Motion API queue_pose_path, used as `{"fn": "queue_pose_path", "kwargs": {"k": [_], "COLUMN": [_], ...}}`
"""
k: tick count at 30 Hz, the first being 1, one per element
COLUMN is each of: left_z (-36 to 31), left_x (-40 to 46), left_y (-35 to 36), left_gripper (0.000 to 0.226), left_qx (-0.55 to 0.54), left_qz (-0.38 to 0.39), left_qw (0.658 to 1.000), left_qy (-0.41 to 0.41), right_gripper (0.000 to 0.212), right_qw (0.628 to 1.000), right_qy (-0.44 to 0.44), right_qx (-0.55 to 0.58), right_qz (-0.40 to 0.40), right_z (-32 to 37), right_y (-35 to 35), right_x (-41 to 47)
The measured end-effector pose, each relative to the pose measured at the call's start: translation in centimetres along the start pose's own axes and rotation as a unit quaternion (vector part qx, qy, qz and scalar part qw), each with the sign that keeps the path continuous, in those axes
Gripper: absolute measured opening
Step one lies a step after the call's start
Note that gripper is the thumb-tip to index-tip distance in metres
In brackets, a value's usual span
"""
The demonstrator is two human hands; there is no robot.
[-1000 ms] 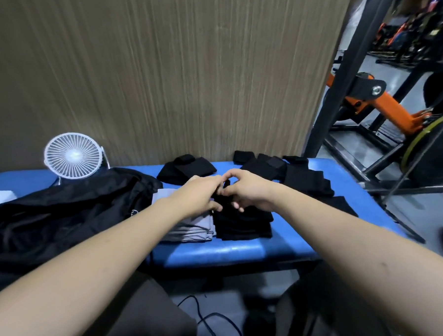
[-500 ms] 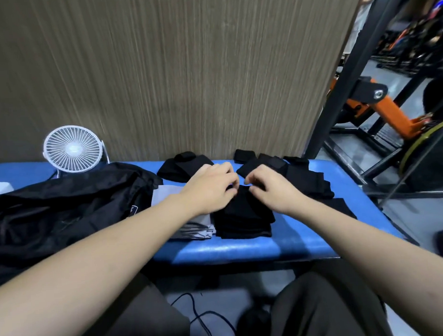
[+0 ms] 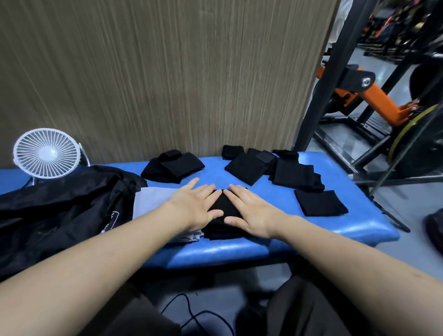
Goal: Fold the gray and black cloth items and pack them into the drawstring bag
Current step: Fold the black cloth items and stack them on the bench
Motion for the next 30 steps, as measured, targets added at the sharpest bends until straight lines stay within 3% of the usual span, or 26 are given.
{"fn": "queue_pose_path", "kwargs": {"k": [7,20,24,26,28,30], "left_z": [-0.6,-0.9,0.4,1.6,3.9,7.7], "left_x": [0.4,-0.5,0.2,0.6,0.9,1.1], "left_y": [-0.2,-0.8,-1.2,-1.9,-2.7,-3.2], "left_gripper": [0.068,0.068,0.064,0.059,0.051,0.039], "left_qx": [0.008,-0.053,-0.143,-0.242,-0.34,-0.352], "left_qz": [0.04,0.034,0.011,0.001,-0.052,-0.152], "left_qw": [0.999,0.998,0.99,0.97,0.938,0.919], "left_qy": [-0.018,0.003,0.008,-0.004,-0.034,-0.087], "right_gripper": [0.104,0.105,0.086,0.079,0.059,0.035], "right_qw": [0.999,0.999,0.994,0.989,0.983,0.975], "right_qy": [0.002,0.0,0.039,0.053,0.055,0.052], "right_qx": [0.036,0.038,0.105,0.139,0.173,0.208], "right_qz": [-0.019,-0.023,0.004,0.007,-0.014,-0.056], "right_z": [-0.1,0.1,-0.3,-0.9,-1.2,-1.0], "right_y": [0.3,0.1,-0.4,-1.3,-3.0,-4.7], "right_x": [-0.1,-0.8,0.1,1.1,2.6,4.6]}}
Point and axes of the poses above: each hand's wrist, its own x-axis towards the middle knuckle, its own y-axis out of the palm, z = x × y, the point moved 4 cm from there along x, towards the middle knuckle, and after that the axes turned 12 degrees about -z, right-handed, at the moved point
